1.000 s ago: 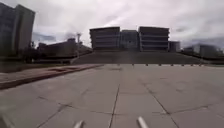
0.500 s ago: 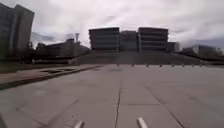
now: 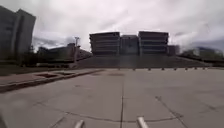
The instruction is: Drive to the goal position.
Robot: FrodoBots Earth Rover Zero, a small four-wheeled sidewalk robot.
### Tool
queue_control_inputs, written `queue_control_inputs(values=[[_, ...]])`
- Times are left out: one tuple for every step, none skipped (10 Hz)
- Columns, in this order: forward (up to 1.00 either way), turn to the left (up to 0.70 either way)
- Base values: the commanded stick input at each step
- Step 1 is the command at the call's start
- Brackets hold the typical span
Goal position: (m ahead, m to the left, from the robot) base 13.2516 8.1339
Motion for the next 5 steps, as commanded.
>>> queue_control_inputs(values=[[1.0,0.0],[1.0,0.0],[1.0,0.0],[1.0,0.0],[1.0,0.0]])
